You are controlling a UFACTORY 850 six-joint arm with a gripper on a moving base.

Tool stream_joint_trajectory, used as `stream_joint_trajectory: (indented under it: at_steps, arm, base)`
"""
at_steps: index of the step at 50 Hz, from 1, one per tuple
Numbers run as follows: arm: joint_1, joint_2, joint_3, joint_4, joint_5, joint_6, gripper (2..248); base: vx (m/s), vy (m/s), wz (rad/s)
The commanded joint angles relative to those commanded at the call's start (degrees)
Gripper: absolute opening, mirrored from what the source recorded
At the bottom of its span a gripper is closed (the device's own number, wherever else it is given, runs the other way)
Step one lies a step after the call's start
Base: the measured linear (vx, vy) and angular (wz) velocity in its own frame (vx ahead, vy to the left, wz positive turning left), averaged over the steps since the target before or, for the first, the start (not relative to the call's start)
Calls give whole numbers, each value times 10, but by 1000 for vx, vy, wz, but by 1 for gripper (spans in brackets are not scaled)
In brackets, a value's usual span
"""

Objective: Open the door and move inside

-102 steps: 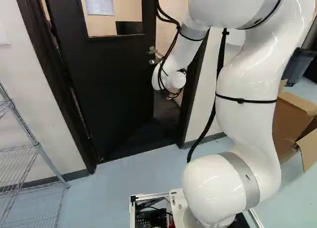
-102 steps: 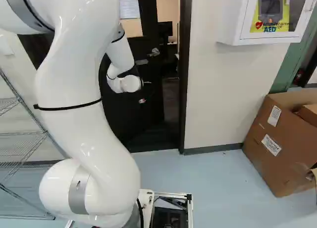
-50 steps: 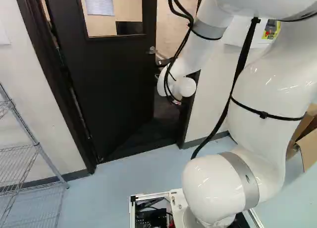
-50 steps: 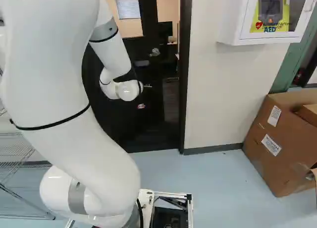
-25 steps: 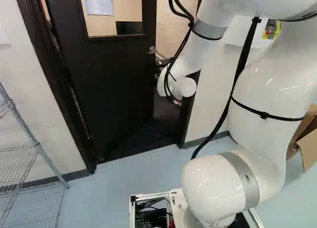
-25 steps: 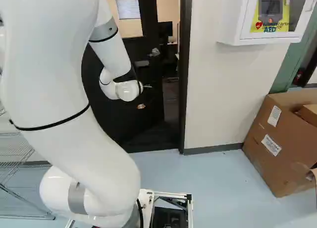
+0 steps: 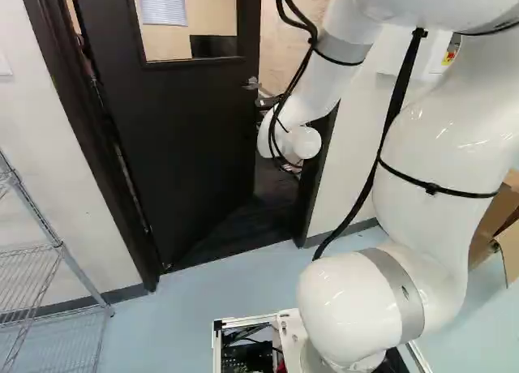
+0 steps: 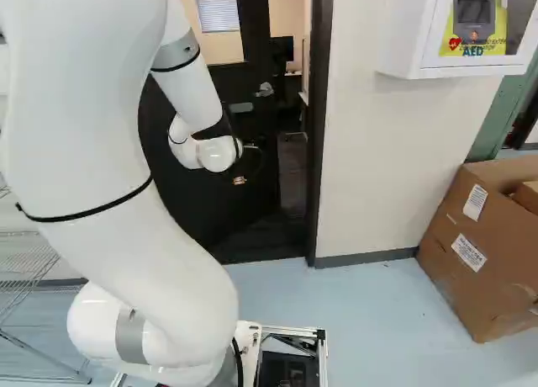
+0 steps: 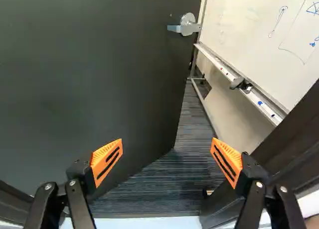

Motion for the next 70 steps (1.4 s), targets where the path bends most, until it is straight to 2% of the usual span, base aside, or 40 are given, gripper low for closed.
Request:
stream_joint_trajectory:
  at_steps: [43,70]
  arm:
    - [0,0,0,0,0,0,247]
    - [0,0,0,0,0,0,247]
  base:
    - [101,87,79]
    - [102,45,-12]
